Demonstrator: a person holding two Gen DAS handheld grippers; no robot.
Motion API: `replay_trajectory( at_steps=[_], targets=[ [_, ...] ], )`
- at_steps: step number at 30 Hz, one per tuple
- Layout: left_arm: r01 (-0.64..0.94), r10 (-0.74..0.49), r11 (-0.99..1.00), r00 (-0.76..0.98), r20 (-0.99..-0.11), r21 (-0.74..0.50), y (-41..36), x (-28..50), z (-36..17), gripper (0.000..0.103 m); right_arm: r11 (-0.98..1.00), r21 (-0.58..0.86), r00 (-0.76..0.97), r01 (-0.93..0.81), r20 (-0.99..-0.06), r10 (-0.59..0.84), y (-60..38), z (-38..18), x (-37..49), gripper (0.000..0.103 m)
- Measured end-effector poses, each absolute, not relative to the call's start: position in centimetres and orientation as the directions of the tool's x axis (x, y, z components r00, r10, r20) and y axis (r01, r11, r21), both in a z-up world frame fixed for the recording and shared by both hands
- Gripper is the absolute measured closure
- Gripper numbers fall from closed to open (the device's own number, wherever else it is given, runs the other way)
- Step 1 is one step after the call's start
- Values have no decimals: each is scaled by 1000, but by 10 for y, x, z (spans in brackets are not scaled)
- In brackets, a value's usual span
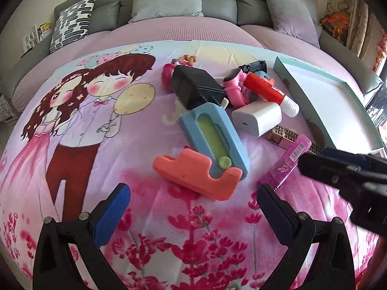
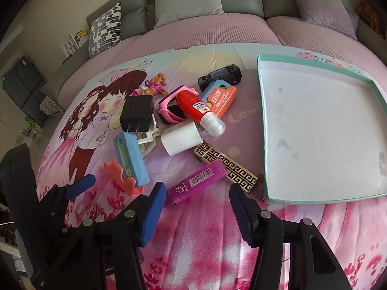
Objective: Organize rigid objects
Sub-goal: 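Move the right tool toward the pink marker while the left tool approaches the orange toy, then grasp the pink marker with the right tool while the left tool grasps the orange-blue toy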
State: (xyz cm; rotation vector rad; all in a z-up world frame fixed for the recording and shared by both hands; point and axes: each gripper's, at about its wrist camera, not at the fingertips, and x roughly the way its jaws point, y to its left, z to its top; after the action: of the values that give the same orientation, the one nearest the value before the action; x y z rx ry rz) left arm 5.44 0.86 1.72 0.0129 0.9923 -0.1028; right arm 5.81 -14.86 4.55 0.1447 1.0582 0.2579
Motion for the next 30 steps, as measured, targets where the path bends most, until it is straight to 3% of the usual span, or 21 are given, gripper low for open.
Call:
replay_trajectory(
  at_steps=[8,22,30],
  targets=[
    [111,-137,989,526,-839,-92,5,60,12,0,936,336,400,-107,-847,350,-145,26,72,58],
    [-3,-184,975,558,-809,-224,36,58,18,0,907,420,435,-29,-811,390,-158,19,83,84],
    [-96,-289,913,532,-796,-396,41,71,15,1,918,394,451,-39,-813,368,-159,22,81,86]
  ],
)
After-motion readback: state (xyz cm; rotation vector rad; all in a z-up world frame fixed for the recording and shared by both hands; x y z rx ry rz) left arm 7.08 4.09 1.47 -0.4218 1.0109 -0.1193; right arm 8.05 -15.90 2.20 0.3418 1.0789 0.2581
